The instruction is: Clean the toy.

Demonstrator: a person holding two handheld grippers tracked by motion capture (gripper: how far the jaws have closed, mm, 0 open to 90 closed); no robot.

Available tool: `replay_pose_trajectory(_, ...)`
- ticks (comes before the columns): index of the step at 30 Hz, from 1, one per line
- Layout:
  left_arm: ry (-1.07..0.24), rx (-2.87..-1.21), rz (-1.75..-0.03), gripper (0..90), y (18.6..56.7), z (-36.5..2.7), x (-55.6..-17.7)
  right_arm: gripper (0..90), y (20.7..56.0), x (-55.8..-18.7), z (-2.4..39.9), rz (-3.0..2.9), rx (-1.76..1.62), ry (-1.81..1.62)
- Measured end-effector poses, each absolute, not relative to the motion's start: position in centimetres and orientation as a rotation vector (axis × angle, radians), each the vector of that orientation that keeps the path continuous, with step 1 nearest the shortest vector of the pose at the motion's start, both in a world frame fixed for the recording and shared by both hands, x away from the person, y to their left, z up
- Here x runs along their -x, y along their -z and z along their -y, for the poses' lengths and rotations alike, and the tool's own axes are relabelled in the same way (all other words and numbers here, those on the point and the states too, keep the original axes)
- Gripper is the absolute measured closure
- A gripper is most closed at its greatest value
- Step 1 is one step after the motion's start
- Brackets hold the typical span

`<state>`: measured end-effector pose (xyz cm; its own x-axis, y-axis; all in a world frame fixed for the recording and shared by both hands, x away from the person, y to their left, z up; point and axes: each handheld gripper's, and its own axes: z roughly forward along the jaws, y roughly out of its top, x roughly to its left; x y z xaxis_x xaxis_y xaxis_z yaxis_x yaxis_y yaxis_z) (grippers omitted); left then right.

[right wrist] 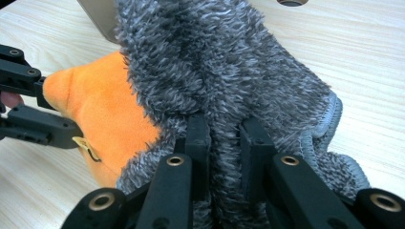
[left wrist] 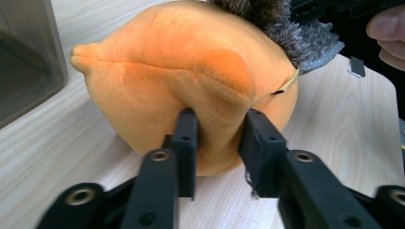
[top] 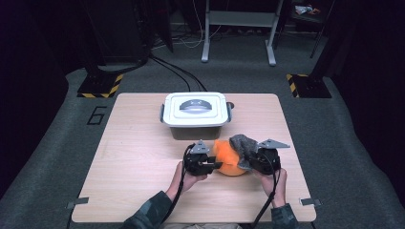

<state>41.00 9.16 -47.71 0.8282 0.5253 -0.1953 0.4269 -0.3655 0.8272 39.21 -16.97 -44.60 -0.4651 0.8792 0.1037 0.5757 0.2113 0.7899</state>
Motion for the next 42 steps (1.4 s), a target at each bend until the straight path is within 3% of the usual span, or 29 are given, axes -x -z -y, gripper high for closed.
replay_pose_trajectory(6,-0.176,-2.040,-0.673,50.1,48.1,-9.2,-40.2,76.6,44.5,-39.6,16.9,-2.123,-1.364,-1.122)
replay_pose_trajectory(11,-0.258,-2.070,-0.645,46.6,48.5,-8.5,-39.8,76.6,44.6,-39.8,16.8,-2.119,-1.371,-1.128)
replay_pose_trajectory(15,-0.334,-2.082,-0.635,60.3,49.0,-7.8,-39.6,76.6,44.7,-39.8,16.7,-2.115,-1.374,-1.136)
replay_pose_trajectory(18,-0.330,-2.084,-0.643,73.4,48.9,-7.7,-39.7,76.6,44.7,-39.6,16.9,-2.100,-1.377,-1.140)
replay_pose_trajectory(20,-0.308,-2.071,-0.663,76.8,48.8,-7.8,-39.8,76.6,44.7,-39.4,17.2,-2.084,-1.377,-1.167)
replay_pose_trajectory(27,-0.192,-2.009,-0.744,79.4,47.8,-8.1,-40.3,76.6,43.0,-37.8,17.6,-2.042,-1.343,-1.197)
replay_pose_trajectory(35,-0.195,-1.977,-0.754,79.4,46.7,-7.8,-39.9,76.6,41.3,-36.5,15.2,-2.085,-1.254,-1.218)
replay_pose_trajectory(42,-0.182,-1.975,-0.754,79.4,46.5,-7.9,-39.9,76.4,42.4,-37.2,13.4,-2.117,-1.229,-1.152)
